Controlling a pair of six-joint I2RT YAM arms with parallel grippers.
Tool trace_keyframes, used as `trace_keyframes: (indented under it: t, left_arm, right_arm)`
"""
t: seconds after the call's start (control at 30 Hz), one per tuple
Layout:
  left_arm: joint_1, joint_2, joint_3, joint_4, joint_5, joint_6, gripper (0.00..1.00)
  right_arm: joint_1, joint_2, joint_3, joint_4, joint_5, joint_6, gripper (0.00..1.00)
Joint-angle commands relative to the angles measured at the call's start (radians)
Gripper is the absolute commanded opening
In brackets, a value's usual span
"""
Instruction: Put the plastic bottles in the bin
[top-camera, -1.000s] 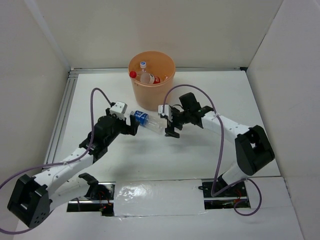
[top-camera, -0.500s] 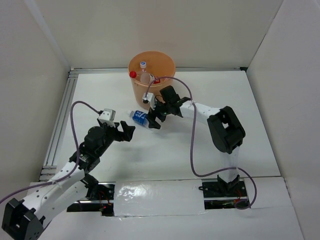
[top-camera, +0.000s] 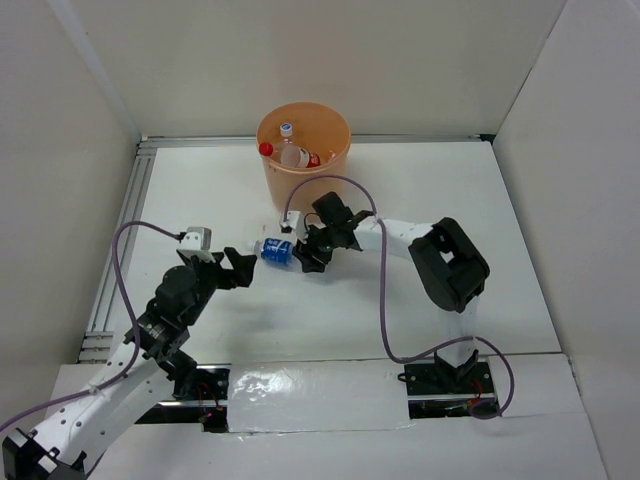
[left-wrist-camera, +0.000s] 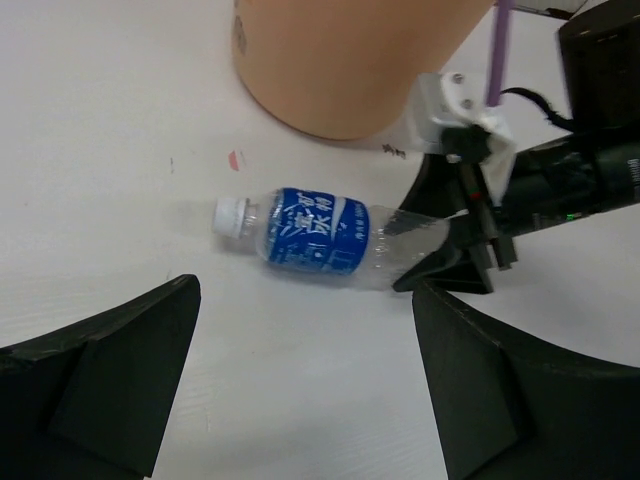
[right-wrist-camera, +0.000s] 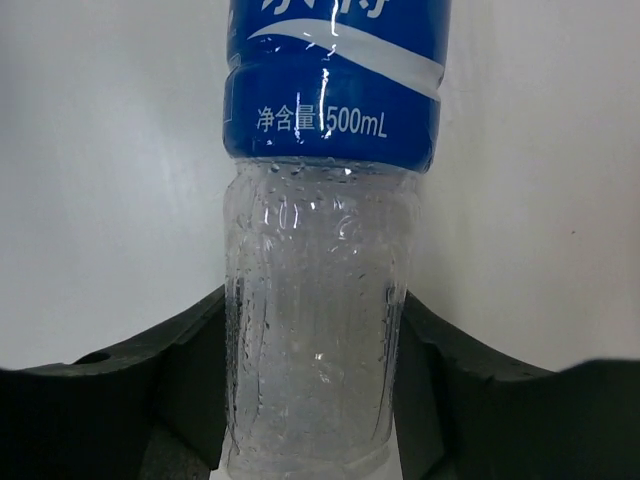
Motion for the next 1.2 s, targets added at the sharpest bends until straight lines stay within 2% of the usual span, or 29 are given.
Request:
trace_keyframes:
  t: [0.0, 0.03, 0.17, 0.3, 0.43, 0.47, 0.53, 0.73, 0.83, 0.93, 0.97, 1.0, 1.07, 1.1, 1.17]
  left_arm:
    - [0.002, -0.034, 0.006, 0.002, -0.054, -0.021, 1.0]
    - [0.012, -0.047, 0.006, 0.001, -0.086, -0.021, 1.0]
    - [0.012, -0.142, 0.037, 0.011, -0.133, -0.001, 1.0]
    - [0.012, -0.196, 0.07, 0.02, -0.153, 0.026, 1.0]
    - [0.012, -0.196, 0.084, -0.002, -0.153, 0.037, 1.0]
    - [0.012, -0.187, 0.084, -0.002, -0.144, 0.037, 1.0]
    - [0.012, -0.187, 0.06, 0.008, -0.135, 0.016, 1.0]
    - [0.012, -0.176, 0.018, 0.044, -0.078, -0.024, 1.0]
    - [0.012, -0.154, 0.009, 0.044, -0.051, -0.033, 1.0]
    - [0.012, -0.144, 0.0, 0.044, -0.026, -0.043, 1.0]
    - [0.012, -0.144, -0.011, 0.044, -0.017, -0.043, 1.0]
    - [0.012, -0.144, -0.011, 0.044, -0.017, -0.053, 1.0]
    - [0.012, -0.144, -0.011, 0.044, -0.008, -0.053, 1.0]
    - [0.012, -0.144, -0.02, 0.044, -0.008, -0.053, 1.0]
    - [0.012, -0.144, -0.02, 0.055, -0.008, -0.053, 1.0]
  right_arm:
    - [0.005, -0.189, 0.024, -0.104, -0.139, -0.106, 0.25]
    - [0.005, -0.258, 0.042, -0.158, -0.166, -0.145, 0.25]
    - [-0.018, -0.361, 0.204, -0.276, -0.232, -0.177, 0.24]
    - [-0.047, -0.45, 0.269, -0.327, -0.29, -0.229, 0.24]
    - [-0.047, -0.507, 0.279, -0.215, -0.246, -0.214, 0.25]
    - [-0.061, -0.494, 0.279, -0.137, -0.18, -0.202, 0.28]
    - [-0.11, -0.455, 0.321, -0.085, -0.137, -0.202, 0.29]
    - [-0.249, -0.172, 0.606, -0.034, -0.155, -0.153, 0.32]
    - [-0.293, -0.021, 0.76, -0.081, -0.183, -0.14, 0.38]
    - [-0.32, 0.109, 0.924, -0.19, -0.247, -0.151, 0.53]
    - [-0.332, 0.135, 0.959, -0.221, -0.288, -0.151, 0.65]
    - [-0.333, 0.166, 0.998, -0.261, -0.289, -0.151, 0.71]
    - [-0.333, 0.166, 0.989, -0.261, -0.319, -0.14, 0.96]
    - [-0.342, 0.152, 0.98, -0.249, -0.319, -0.127, 1.0]
    - [-0.342, 0.111, 0.963, -0.22, -0.319, -0.087, 1.0]
